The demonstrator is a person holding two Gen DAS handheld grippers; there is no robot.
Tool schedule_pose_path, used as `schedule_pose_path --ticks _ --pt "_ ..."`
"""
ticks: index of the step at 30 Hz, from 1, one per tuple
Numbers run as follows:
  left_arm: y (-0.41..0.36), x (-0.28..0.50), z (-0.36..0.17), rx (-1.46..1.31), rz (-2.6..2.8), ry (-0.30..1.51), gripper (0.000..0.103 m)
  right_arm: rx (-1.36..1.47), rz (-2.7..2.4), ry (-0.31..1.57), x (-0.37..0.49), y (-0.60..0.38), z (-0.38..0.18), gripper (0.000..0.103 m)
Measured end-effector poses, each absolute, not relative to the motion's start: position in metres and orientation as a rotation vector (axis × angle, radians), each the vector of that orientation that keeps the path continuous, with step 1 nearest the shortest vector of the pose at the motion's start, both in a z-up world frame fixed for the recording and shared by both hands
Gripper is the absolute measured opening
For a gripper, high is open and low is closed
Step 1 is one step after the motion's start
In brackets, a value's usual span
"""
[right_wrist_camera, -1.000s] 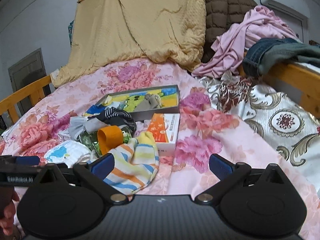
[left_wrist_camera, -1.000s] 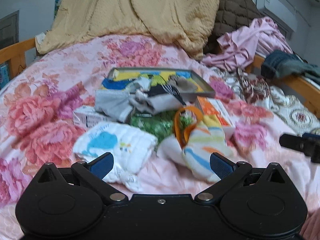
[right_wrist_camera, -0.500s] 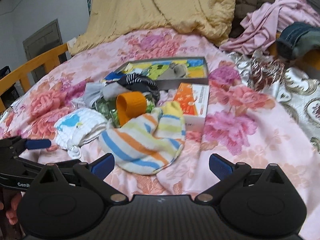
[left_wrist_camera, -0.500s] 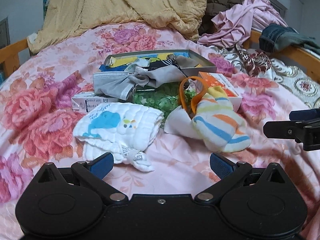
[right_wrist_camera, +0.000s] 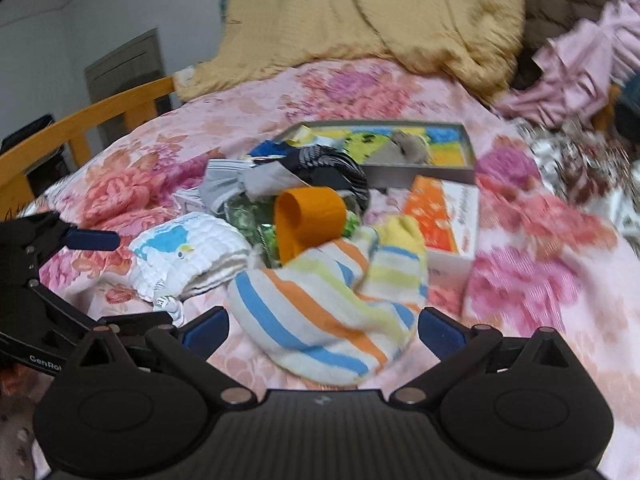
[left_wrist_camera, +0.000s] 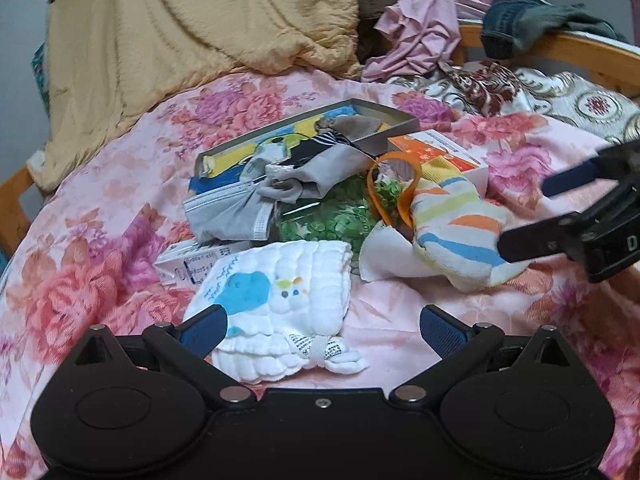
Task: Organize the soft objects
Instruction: 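Grasp the striped sock with right while left grasps the white cloth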
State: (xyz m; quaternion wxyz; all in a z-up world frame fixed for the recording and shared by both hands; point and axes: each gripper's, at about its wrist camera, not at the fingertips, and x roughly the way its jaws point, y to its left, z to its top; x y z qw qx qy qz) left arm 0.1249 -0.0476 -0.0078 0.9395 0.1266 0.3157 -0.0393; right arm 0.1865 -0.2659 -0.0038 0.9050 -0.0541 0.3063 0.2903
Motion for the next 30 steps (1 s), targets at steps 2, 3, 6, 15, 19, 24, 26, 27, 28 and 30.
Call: schedule_pose_path --ticks 2,3,6,15,19,24,26,27,28,30 --pt "-0.047 0.127 -0.010 0.244 -0.100 0.651 0.102 -0.144 0.617 0.615 0.189 -0.259 -0.006 0.103" --pt "-0.047 0.128 -0.010 0.228 -0.114 0.649 0.102 -0.164 0.625 0.612 0.191 -0.256 -0.007 0.103" --pt "-0.049 0.131 -0.013 0.217 -0.147 0.643 0.102 -0.207 0.634 0.616 0.195 -0.249 -0.013 0.103" --pt "-0.062 0.140 -0.023 0.325 -0.281 0.632 0.102 -0.241 0.637 0.672 0.207 -0.245 -0.024 0.094" --pt "-0.065 0.145 -0.026 0.324 -0.305 0.639 0.102 -0.158 0.586 0.724 0.218 -0.256 -0.023 0.083" --pt "-0.068 0.153 -0.027 0.299 -0.310 0.633 0.102 -0.087 0.559 0.761 0.231 -0.269 -0.024 0.056" --pt "-0.069 0.155 -0.026 0.288 -0.315 0.627 0.102 -0.090 0.539 0.766 0.234 -0.272 -0.026 0.043" --pt "-0.070 0.156 -0.026 0.288 -0.319 0.623 0.102 -0.094 0.526 0.766 0.234 -0.273 -0.026 0.038" --pt "-0.072 0.157 -0.026 0.292 -0.322 0.621 0.102 -0.095 0.508 0.766 0.236 -0.275 -0.026 0.038" --pt "-0.074 0.159 -0.025 0.298 -0.328 0.616 0.102 -0.081 0.487 0.772 0.237 -0.276 -0.026 0.032"
